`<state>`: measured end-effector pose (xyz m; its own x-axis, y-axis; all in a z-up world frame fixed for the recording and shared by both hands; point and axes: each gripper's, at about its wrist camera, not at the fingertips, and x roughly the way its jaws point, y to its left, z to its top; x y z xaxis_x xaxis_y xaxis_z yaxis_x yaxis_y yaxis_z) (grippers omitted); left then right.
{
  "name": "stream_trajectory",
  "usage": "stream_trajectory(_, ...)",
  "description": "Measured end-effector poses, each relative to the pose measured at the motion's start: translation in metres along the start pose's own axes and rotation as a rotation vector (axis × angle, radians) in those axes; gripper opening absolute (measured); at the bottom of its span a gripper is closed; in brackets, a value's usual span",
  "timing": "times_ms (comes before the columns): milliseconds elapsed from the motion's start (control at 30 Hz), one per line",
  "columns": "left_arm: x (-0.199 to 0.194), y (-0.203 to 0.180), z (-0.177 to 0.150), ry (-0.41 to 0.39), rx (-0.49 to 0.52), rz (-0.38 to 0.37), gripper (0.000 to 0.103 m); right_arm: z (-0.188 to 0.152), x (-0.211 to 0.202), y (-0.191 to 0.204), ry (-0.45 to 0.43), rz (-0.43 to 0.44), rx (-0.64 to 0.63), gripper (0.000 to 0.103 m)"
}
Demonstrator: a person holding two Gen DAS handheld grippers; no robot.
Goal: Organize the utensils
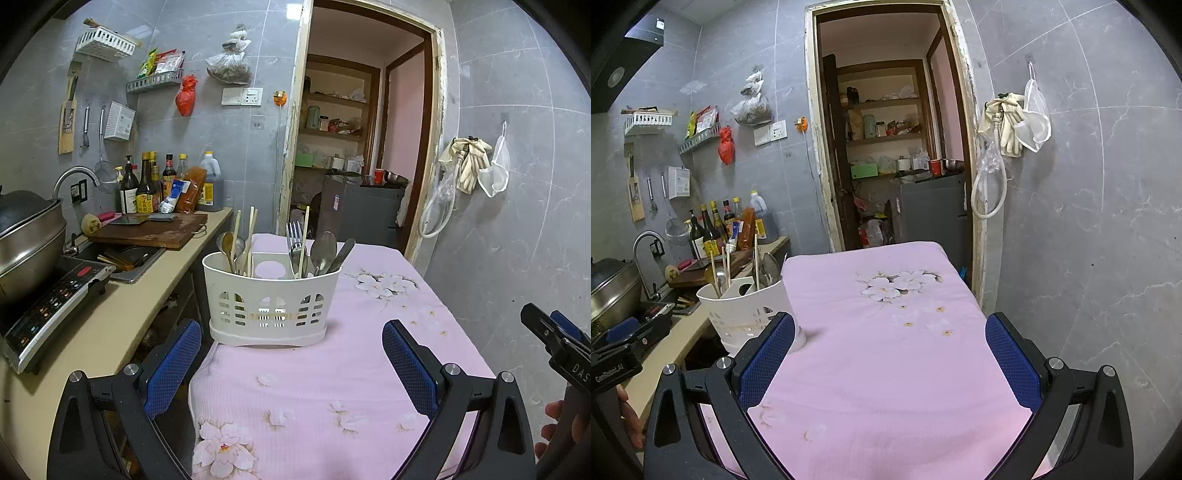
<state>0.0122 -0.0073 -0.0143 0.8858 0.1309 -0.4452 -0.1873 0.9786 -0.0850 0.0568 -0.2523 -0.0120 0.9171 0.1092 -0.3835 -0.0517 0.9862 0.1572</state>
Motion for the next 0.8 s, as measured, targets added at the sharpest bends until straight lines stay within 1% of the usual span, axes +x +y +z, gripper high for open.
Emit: stream_trajectory(800,0.0022,0.0005,0.0002,-0.002,0.008,-0.005,0.099,-0.0001,0.0054,-0.0017,0.012,0.015,-0.018,0.101)
